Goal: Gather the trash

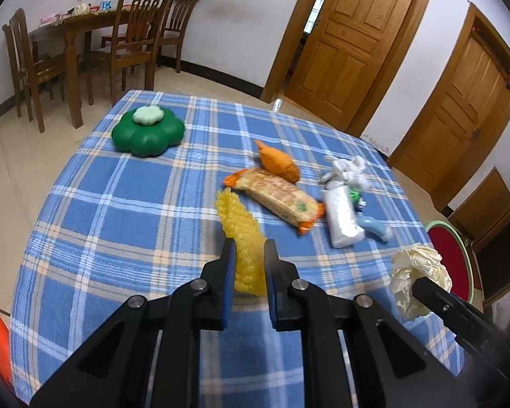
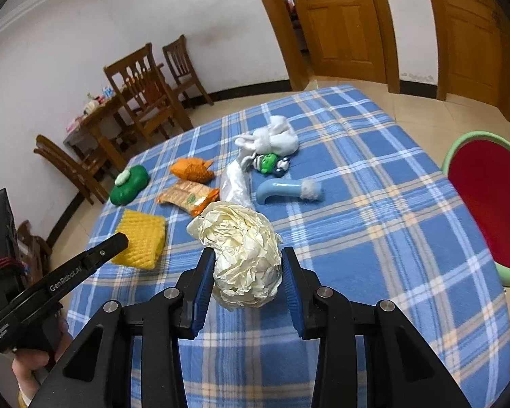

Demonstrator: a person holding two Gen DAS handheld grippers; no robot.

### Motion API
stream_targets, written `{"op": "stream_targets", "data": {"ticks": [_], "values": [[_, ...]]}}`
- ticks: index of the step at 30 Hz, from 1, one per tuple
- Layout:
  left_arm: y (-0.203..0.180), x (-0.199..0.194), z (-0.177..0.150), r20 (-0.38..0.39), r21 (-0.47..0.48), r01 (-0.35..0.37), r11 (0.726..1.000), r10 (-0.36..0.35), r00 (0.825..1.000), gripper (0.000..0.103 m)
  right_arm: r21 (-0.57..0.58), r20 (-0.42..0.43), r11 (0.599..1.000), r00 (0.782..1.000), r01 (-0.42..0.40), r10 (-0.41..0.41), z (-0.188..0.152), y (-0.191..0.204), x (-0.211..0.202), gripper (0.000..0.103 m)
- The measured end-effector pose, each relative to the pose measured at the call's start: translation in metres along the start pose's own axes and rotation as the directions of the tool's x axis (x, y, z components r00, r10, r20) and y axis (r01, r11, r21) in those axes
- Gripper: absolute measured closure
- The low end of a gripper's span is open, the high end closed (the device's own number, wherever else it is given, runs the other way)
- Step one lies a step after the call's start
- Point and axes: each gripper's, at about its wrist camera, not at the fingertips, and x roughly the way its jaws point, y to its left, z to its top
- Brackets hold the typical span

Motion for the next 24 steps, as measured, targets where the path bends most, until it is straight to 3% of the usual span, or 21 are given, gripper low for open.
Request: {"op": "stream_targets", "data": {"ticks": [11,17,18,20,22,24], "values": [[-0.045,-0.023,-0.002,0.004,0.057,0.055,0.997,-0.055,0.998,0.091,0.08,0.076,0.997,0.997,-0.013,0.007,-0.005,-0.039,-0.041,0.064],[-0.042,-0.026,0.002,0.003,0.048,-0.014,0.999,0.014,1.0,0.091,0.128,0.101,0.992,0.995,-0.017,0.004,-0.009,-0.062,-0.058,0.064],[-0.04,-0.025,0.002,-0.002,0.045,-0.028,0.999,0.028,1.0,0.089,0.138,0.105,0.99,0.994,-0.019,0.004,-0.01,-0.067,-0.06,0.064],[-0.033,-0.02,0.002,-0.02,0.028,-0.062,0.998,0.062,0.998,0.073,0.157,0.11,0.987,0.994,-0.023,0.006,-0.012,-0.074,-0.063,0.064],[-0.026,-0.015,0.001,-0.028,0.005,-0.096,0.995,0.096,0.995,0.047,0.169,0.111,0.985,0.994,-0.023,0.004,-0.014,-0.08,-0.065,0.063],[-0.019,-0.008,-0.001,-0.037,-0.017,-0.13,0.991,0.129,0.991,0.042,0.179,0.111,0.984,0.994,-0.023,0.003,-0.014,-0.086,-0.066,0.063]]}}
